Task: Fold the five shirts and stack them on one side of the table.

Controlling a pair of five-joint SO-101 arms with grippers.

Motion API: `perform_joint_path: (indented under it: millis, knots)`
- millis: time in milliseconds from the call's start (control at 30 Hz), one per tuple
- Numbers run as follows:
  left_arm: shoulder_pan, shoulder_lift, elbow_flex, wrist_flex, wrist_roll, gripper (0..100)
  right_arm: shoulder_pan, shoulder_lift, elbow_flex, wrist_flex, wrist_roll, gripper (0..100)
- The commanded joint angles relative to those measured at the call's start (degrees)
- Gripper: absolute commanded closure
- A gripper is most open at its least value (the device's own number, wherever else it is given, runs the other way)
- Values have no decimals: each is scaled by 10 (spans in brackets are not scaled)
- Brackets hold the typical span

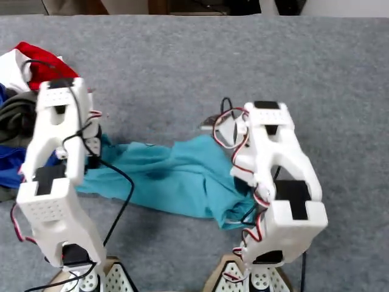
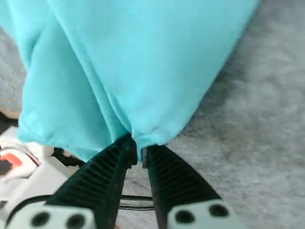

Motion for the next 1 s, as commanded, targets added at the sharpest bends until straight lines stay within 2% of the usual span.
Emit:
perform_joint_path:
  millis: [0,100,200,433,633,800,967]
  knots:
    - [-51,-35,-3,5,-25,981,-7,-56,12,-6,38,910]
    - [-85,-36,-5,5,-40,981,-7,-110,12,-5,62,822]
    - [-105,-36,-5,5,-41,981,-7,-175,-18,-5,65,787]
    - [-110,-36,-5,5,-41,981,-12,-182,-185,-25,-42,789]
    - [-108,-36,-1,5,-41,981,-64,-10,-356,-32,-131,789]
    - [-108,-36,0,5,-41,981,-134,175,-520,28,-164,789]
    - [-108,-36,0,5,-40,981,-152,338,-688,99,-199,789]
